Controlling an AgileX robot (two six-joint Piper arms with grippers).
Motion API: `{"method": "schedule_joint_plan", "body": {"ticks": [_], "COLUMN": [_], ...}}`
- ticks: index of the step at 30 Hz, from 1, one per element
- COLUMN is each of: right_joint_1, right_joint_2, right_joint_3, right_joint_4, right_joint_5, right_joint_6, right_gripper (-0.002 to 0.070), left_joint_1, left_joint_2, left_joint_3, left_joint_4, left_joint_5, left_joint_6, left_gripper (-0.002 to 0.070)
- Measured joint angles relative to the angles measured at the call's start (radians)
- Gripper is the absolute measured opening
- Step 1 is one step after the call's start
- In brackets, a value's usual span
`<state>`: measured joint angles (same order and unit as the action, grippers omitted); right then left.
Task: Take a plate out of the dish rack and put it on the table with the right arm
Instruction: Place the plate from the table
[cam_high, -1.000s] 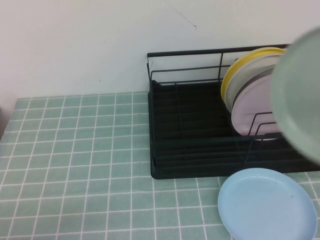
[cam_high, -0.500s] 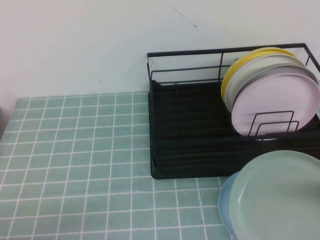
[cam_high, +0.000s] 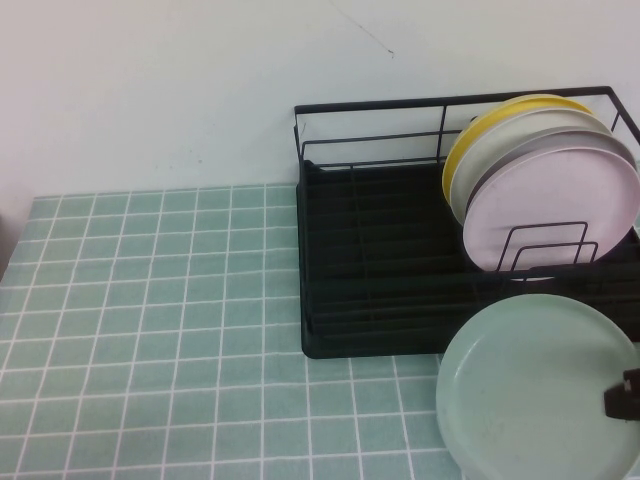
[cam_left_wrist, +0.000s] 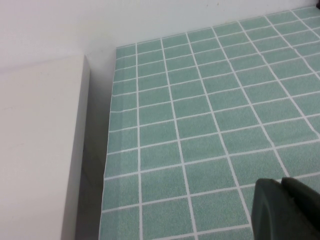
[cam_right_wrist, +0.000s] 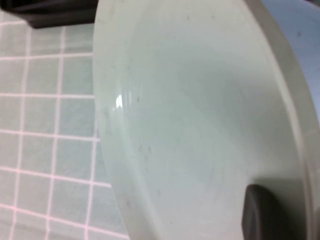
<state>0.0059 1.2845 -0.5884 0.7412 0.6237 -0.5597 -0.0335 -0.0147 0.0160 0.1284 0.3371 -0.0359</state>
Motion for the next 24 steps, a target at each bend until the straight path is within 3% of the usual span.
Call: {"method": "schedule_joint_plan", "body": {"ticks": [17,20,24], "right_joint_1": [0.000,0.000,0.000], "right_joint_2": [0.085,0.085,0.085], "right_joint_3": [0.000,0.000,0.000], "right_joint_4": [0.014,0.014,-0.007], "right_joint_5": [-0.059,-0.059,-0.059], "right_joint_6": [-0.005,-0.005,0.000], "right_gripper": [0.0111,0.0178,0.0337], "left_joint_1": [0.000,0.000,0.000], "left_joint_2": [0.000,0.000,0.000], "left_joint_3": [0.000,0.000,0.000], "left_joint_4": [0.000,0.000,0.000], "left_joint_5": [0.000,0.000,0.000], "left_joint_6": [0.000,0.000,0.000], "left_gripper": [-0.0003,-0.0003,-0.0003]}}
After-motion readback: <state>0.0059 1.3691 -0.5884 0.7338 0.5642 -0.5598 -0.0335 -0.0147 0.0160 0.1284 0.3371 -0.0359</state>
